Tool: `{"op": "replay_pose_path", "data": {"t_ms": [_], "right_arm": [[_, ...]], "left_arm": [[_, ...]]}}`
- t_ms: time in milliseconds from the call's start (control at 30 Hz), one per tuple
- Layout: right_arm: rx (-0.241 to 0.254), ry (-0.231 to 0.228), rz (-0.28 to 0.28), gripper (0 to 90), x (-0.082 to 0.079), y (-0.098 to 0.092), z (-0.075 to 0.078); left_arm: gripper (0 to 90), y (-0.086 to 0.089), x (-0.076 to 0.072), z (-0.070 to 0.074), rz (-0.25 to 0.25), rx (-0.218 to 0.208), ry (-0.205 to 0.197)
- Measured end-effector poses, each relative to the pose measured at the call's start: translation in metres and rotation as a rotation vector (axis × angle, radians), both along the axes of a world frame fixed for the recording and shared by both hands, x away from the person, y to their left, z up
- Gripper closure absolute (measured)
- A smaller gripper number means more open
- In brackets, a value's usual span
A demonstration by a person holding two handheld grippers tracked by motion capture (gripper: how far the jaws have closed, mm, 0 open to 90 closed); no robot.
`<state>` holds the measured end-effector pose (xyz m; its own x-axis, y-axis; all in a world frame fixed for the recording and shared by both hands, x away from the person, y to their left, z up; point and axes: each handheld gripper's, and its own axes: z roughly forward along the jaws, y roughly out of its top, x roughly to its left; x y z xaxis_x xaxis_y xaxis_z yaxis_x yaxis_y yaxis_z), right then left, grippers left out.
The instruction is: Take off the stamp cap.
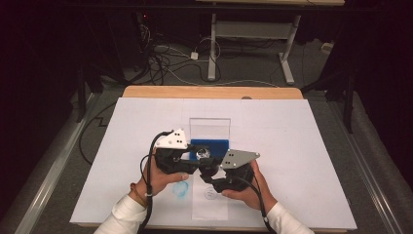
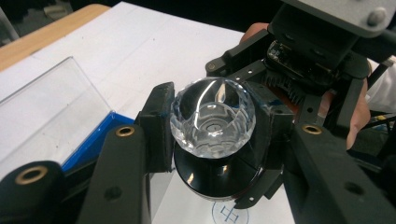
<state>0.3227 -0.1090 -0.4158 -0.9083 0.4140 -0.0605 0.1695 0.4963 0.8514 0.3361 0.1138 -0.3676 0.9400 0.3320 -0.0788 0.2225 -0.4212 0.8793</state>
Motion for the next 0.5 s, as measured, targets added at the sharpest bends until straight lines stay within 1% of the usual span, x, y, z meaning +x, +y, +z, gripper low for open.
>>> {"op": "replay_pose_path", "data": {"t_ms": [67, 133, 233, 367, 400, 500], "right_arm": [[-0.001, -0.003, -0.002, 38.9, -0.0011, -0.0008, 0.0015], [0.001, 0.005, -0.005, 39.0, -0.0016, -0.0013, 0.0026], [0.001, 0.011, -0.007, 39.0, -0.0017, -0.0011, 0.0024], [0.006, 0.028, -0.015, 39.0, -0.0012, -0.0014, 0.0021], [0.011, 0.043, -0.010, 39.0, -0.0010, -0.0010, 0.0011], [0.009, 0.046, -0.007, 39.0, -0.0005, -0.0014, 0.0005]], "left_arm": [[55.0, -0.0003, -0.0016, 0.0007, -0.003, 0.001, -0.013], [55.0, -0.0012, -0.0033, 0.0005, 0.002, -0.002, -0.026], [55.0, -0.0033, -0.0059, 0.0000, 0.008, 0.006, -0.053], [55.0, -0.0055, -0.0081, -0.0009, 0.017, 0.008, -0.069], [55.1, -0.0059, -0.0086, -0.0012, 0.015, 0.013, -0.076], [55.1, -0.0061, -0.0096, -0.0020, 0.023, 0.012, -0.079]]}}
